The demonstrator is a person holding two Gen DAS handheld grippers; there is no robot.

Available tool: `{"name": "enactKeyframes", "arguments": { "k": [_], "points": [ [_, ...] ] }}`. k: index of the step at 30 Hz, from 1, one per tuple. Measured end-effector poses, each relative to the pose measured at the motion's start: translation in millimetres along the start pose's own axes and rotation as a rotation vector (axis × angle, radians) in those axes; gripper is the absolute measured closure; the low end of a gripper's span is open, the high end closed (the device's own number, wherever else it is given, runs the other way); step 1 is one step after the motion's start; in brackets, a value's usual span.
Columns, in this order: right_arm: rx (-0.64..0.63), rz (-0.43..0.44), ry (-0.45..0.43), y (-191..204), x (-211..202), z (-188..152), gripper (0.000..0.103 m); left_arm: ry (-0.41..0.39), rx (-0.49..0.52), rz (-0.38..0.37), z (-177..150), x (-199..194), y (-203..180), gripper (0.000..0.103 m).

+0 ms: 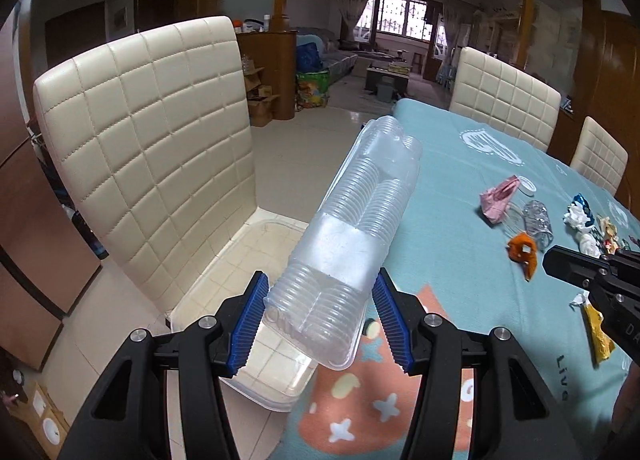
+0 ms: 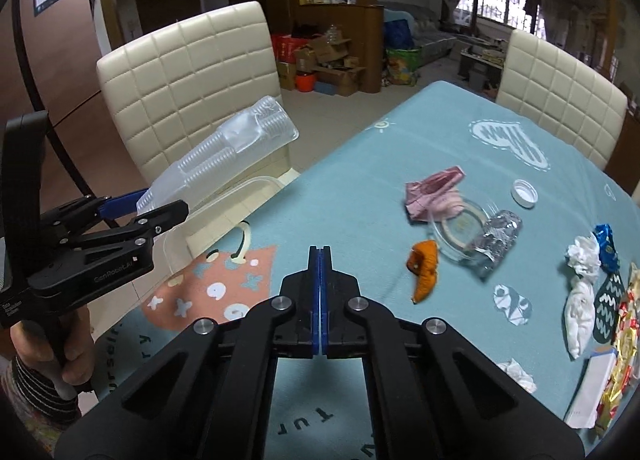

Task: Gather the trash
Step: 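Carry the yellow wrapper with the right tool while the left tool carries the cup stack toward the clear bin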

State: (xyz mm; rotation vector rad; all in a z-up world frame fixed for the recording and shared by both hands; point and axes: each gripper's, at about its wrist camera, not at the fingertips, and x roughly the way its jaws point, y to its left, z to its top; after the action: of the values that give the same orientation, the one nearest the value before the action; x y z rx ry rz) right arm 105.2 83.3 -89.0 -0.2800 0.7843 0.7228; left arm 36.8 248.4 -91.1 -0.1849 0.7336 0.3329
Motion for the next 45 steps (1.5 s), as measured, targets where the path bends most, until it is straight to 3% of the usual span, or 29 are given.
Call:
{"name": "enactKeyframes", "arguments": {
  "k": [6,13,17,21,23,24,25,27,29,32,33,34,36,40,45],
  "points": [
    [-0.015,-0.029,0.0,7.8,3.8,9.4,0.102,0.008,-0.017,-0.002,0.3,7.0,14.1,0.05],
    [0.036,-0.363,0.06,-37.2,-13.8,-38.9,0.097,0.026,0.047,-0.081,-4.6,8.3,-15.6,0.049],
    [0.171,-0.396,0.089,-74.6,-27.7,-69.1,0.096,0.024,0.111,-0.131,-8.6,2.7,-48.2,0.049],
    [0.208,-0.381,0.073,-86.7,-39.9,-85.6,0.093,0.032,0.148,-0.152,-13.1,-0.5,-69.4,0.049],
    [0.206,-0.39,0.062,-89.3,-45.3,-90.6,0.063,0.033,0.155,-0.153,-15.1,-2.9,-76.2,0.049],
    [0.211,-0.389,0.051,-90.7,-48.1,-92.9,0.016,0.035,0.156,-0.154,-15.7,-3.7,-78.0,0.049],
    [0.219,-0.389,0.005,-91.2,-54.3,-95.3,0.005,0.036,0.156,-0.155,-16.6,-4.9,-80.2,0.049],
    [0.201,-0.411,-0.033,-89.7,-59.5,-96.7,0.008,0.035,0.161,-0.15,-18.4,-7.7,-84.0,0.049],
    [0.222,-0.389,0.008,-96.1,-52.7,-98.5,0.016,0.036,0.167,-0.14,-19.5,-9.4,-87.5,0.049],
    [0.268,-0.348,0.11,-108.6,-33.0,-105.4,0.035,0.037,0.167,-0.134,-19.8,-10.8,-89.3,0.049],
    [0.279,-0.345,0.139,-110.5,-27.7,-108.3,0.046,0.034,0.167,-0.129,-19.7,-11.6,-89.2,0.049],
    [0.303,-0.316,0.129,-113.1,-28.1,-109.7,0.064,0.033,0.167,-0.124,-19.3,-11.8,-88.8,0.049],
    [0.295,-0.297,0.107,-109.9,-31.2,-101.6,0.073,0.028,0.16,-0.111,-17.6,-11.1,-86.0,0.049],
    [0.169,-0.282,0.045,-82.5,-31.9,-70.1,0.074,0.022,0.134,-0.092,-10.8,-8.8,-73.2,0.049],
    [0.043,-0.195,0.012,-41.7,-9.8,-24.1,0.074,-0.008,0.102,-0.015,0.9,-7.5,-39.9,0.049]
  ]
}}
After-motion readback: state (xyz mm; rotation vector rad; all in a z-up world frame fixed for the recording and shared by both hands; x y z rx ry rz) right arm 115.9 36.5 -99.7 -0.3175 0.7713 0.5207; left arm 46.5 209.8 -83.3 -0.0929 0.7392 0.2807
